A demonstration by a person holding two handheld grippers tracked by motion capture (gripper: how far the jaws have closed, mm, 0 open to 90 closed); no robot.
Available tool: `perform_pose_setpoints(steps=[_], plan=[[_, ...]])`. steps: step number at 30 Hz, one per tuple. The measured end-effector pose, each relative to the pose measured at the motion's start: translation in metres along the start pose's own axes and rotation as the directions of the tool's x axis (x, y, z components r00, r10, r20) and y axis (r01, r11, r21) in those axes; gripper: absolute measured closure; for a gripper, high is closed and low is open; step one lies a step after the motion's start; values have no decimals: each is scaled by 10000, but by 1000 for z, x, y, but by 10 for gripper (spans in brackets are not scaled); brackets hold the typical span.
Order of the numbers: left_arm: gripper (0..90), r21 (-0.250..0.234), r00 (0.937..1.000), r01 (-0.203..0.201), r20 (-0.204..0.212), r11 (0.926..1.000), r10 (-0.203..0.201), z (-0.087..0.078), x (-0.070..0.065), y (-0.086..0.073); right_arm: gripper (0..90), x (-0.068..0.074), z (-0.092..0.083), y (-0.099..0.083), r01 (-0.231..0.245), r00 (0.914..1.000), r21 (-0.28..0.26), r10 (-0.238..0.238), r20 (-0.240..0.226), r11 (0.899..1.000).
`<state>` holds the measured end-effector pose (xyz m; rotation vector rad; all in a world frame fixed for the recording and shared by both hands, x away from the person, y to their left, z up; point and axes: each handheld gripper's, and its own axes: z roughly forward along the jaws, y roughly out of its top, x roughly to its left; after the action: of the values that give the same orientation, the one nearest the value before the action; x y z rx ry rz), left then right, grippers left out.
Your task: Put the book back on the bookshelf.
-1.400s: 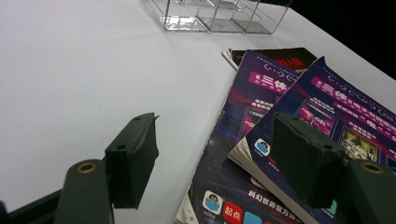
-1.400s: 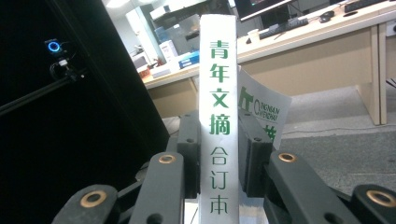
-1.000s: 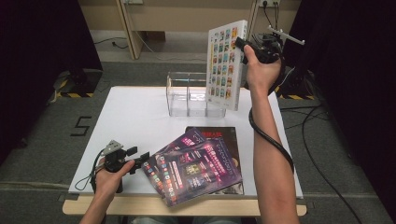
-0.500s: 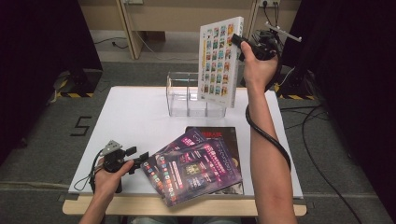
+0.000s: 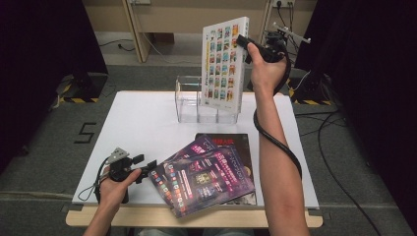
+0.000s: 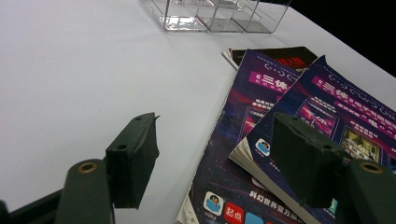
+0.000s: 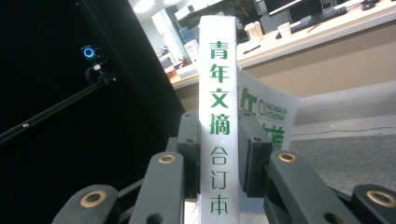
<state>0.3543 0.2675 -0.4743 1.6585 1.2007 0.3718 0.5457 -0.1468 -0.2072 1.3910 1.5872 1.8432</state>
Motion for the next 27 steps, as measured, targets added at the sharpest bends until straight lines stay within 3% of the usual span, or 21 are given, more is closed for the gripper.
perform_pose_setpoints(steps=[7,18,27], plan=[[318,-15,10000,-6,-27,10000,6,-1,1,0,743,-5,5,-3,-78,10000,87,78,14,9999],[320,85,10000,-62,-7,9999,62,2,0,-1,743,-39,-2,-1,-595,9970,-268,607,485,9979],[321,160,10000,-76,42,9998,75,5,-3,-3,743,-47,-14,5,-203,9954,-371,237,933,9991]])
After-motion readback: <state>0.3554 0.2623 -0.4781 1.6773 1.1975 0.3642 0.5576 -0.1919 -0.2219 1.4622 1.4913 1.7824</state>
